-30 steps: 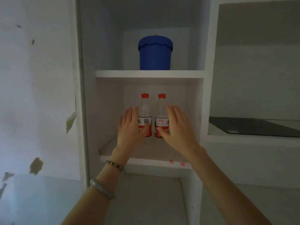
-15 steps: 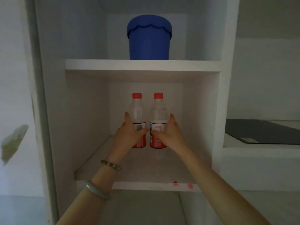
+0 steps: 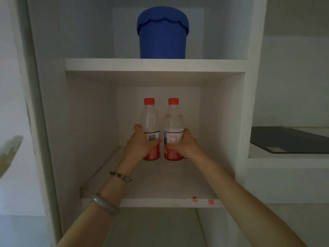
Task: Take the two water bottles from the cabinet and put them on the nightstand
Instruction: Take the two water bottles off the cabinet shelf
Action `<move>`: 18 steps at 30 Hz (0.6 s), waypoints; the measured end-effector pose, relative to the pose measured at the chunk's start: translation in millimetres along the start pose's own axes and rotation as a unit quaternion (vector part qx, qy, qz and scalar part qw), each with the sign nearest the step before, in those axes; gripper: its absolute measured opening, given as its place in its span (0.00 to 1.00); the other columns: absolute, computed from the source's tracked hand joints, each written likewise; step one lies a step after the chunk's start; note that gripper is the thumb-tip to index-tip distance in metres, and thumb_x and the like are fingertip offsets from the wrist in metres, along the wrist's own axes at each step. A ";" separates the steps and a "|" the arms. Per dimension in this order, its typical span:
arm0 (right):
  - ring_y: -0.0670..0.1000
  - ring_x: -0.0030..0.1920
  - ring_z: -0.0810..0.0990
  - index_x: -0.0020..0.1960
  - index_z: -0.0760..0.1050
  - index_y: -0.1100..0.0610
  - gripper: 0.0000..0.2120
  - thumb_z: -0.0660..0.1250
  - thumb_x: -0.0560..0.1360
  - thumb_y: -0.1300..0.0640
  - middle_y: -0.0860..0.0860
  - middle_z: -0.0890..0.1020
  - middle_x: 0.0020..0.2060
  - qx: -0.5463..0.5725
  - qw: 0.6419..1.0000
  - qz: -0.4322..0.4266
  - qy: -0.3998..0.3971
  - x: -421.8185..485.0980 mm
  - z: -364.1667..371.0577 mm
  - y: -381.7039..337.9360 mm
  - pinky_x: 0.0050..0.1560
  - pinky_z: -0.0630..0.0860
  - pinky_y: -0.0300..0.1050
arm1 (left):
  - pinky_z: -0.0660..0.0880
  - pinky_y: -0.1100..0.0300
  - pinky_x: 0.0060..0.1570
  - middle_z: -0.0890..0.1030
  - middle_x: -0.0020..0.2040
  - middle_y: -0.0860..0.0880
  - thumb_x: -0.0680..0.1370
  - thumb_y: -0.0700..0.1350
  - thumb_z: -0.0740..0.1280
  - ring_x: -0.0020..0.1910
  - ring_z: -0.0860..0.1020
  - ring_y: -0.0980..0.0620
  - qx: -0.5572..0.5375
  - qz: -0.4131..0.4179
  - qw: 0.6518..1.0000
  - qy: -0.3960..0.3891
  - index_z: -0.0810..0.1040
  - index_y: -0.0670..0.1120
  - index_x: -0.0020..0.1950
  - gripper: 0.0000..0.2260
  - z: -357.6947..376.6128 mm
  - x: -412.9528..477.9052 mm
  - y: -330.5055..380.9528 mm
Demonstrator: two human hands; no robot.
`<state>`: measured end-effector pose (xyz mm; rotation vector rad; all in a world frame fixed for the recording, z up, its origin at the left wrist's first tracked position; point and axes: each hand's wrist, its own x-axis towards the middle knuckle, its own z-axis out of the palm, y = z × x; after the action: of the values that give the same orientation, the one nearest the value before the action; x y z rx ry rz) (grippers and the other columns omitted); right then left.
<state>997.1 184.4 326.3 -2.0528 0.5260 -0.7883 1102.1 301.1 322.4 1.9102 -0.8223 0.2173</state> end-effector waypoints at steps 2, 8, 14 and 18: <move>0.49 0.48 0.74 0.59 0.65 0.56 0.30 0.76 0.63 0.54 0.51 0.76 0.50 0.003 1.000 -0.003 0.011 -3.6 -0.9 -1.1 0.48 0.76 0.46 | 0.72 0.57 0.41 0.73 0.51 0.48 0.68 0.53 0.74 0.45 0.74 0.50 0.008 -0.001 1.000 0.001 0.57 0.48 0.53 0.28 -2.5 -3.2 1.6; 0.48 0.46 0.75 0.53 0.66 0.52 0.26 0.77 0.62 0.55 0.49 0.76 0.47 0.031 0.999 -0.018 0.006 -18.7 -9.0 -8.6 0.45 0.75 0.44 | 0.71 0.57 0.41 0.71 0.50 0.48 0.69 0.51 0.74 0.46 0.73 0.49 -0.001 -0.013 1.000 0.012 0.60 0.43 0.61 0.30 -23.5 -14.2 16.0; 0.48 0.46 0.77 0.53 0.67 0.51 0.27 0.78 0.59 0.55 0.47 0.77 0.45 0.035 0.997 -0.064 0.004 -41.3 -23.0 -23.6 0.44 0.77 0.45 | 0.75 0.52 0.47 0.73 0.53 0.47 0.68 0.50 0.75 0.50 0.75 0.47 -0.007 -0.019 1.000 0.012 0.60 0.44 0.61 0.31 -39.2 -36.6 34.6; 0.49 0.49 0.78 0.53 0.67 0.50 0.29 0.78 0.58 0.53 0.47 0.77 0.47 0.040 0.996 -0.080 -0.024 -63.5 -33.0 -25.5 0.48 0.78 0.50 | 0.76 0.49 0.49 0.74 0.54 0.45 0.68 0.48 0.75 0.50 0.76 0.46 -0.015 -0.044 0.999 0.007 0.59 0.46 0.57 0.28 -49.2 -61.0 44.9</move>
<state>930.8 218.6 340.5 -2.0516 0.3008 -0.8368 1037.8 358.5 349.4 1.9106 -0.7250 0.1642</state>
